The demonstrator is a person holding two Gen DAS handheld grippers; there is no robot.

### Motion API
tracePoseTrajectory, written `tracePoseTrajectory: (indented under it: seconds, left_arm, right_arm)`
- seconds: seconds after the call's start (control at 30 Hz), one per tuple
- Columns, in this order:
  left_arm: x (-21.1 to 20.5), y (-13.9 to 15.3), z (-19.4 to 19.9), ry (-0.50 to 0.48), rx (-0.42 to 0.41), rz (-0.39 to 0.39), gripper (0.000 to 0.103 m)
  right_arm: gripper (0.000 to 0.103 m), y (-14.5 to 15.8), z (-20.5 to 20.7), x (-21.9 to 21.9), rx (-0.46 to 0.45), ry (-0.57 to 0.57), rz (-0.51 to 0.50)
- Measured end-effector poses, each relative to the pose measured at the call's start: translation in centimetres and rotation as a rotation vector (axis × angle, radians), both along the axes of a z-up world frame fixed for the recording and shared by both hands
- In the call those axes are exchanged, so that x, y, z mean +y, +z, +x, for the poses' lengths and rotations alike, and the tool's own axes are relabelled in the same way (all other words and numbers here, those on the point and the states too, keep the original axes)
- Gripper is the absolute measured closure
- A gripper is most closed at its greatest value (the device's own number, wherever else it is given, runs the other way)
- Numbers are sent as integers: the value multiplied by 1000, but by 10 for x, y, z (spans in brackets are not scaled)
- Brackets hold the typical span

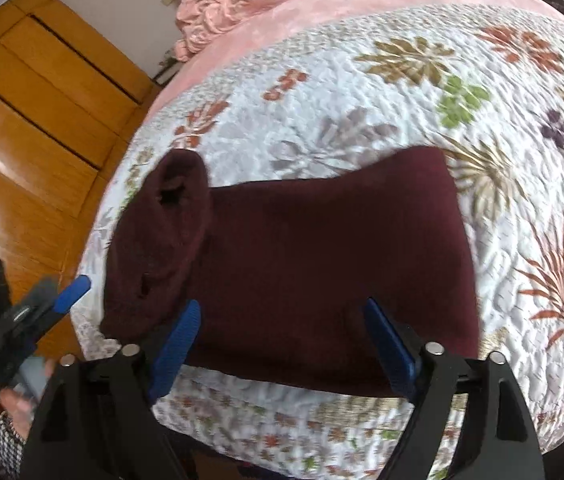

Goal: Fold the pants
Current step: 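Fold the held end over onto the bundle and open the left gripper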

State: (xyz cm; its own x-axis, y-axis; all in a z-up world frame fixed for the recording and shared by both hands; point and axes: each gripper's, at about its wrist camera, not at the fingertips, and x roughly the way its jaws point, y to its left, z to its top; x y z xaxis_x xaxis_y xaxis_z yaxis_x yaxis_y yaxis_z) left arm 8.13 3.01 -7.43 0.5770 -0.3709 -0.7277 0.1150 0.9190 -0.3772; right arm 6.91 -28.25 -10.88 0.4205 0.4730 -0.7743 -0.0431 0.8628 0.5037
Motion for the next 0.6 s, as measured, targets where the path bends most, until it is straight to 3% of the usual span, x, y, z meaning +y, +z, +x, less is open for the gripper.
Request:
tracePoseTrajectory:
  seconds: [0.07,0.13,0.3,0.5,0.6]
  left_arm:
    - [23,-14,10,111,52,129,5]
    - [40,-27,17,169,113,171,5]
    - [58,-62,23,197,243,176,5]
    - [58,-71,15,175,231,171,4]
    - [59,-66,11,180,235,154,4]
  right_arm:
    - [13,6,2,9,-5,21,34]
    - [10,11,6,24,1,59,78]
    - [9,1,19,58,77,109,139]
    - [6,-26,31,96,171,160,99]
    - [5,-29,33,109,154,174,41]
